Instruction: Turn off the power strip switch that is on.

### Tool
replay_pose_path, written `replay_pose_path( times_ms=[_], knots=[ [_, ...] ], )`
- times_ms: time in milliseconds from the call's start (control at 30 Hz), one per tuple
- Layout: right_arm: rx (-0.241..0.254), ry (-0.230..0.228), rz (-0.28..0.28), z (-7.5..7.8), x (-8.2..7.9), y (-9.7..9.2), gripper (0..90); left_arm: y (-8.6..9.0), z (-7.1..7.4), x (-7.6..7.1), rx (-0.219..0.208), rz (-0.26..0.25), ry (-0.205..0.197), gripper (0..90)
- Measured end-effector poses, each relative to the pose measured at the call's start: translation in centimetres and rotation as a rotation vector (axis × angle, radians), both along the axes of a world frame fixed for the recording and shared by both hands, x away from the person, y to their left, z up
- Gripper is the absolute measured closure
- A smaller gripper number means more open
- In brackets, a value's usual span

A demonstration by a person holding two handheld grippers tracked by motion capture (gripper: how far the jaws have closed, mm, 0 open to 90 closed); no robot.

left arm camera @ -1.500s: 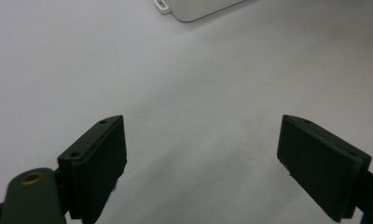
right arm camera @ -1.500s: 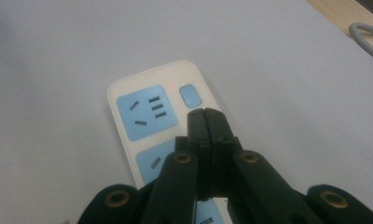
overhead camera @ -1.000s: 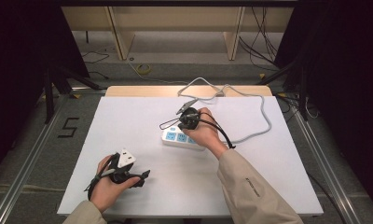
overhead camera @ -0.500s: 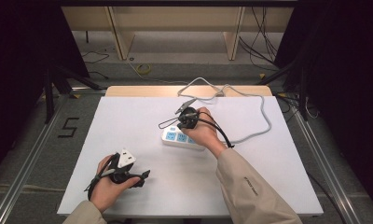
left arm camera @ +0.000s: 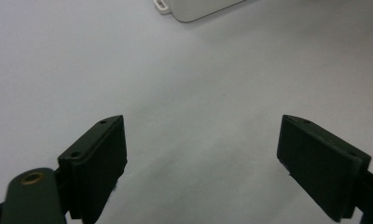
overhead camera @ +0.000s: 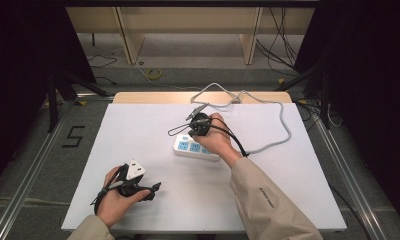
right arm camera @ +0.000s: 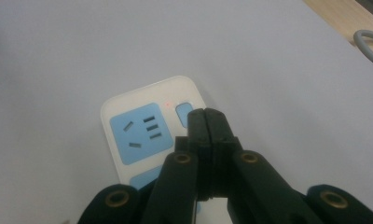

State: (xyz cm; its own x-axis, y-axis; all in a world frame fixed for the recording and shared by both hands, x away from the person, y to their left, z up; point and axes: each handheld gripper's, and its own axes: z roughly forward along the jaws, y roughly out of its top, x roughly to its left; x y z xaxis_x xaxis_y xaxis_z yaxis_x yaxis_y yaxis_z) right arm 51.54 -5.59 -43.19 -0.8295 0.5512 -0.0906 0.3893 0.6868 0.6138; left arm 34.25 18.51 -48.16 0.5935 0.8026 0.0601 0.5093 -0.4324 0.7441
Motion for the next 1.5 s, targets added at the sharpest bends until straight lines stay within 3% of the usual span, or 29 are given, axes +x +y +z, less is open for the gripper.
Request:
replay_pose_path(
  times_ms=[1500],
  knots=[
    [-0.012,0.030,-0.001,-1.1,1.4,2.1,90.0,0.1,0.1,0.0,-0.007,0.001,-0.001,15.4]
  ],
)
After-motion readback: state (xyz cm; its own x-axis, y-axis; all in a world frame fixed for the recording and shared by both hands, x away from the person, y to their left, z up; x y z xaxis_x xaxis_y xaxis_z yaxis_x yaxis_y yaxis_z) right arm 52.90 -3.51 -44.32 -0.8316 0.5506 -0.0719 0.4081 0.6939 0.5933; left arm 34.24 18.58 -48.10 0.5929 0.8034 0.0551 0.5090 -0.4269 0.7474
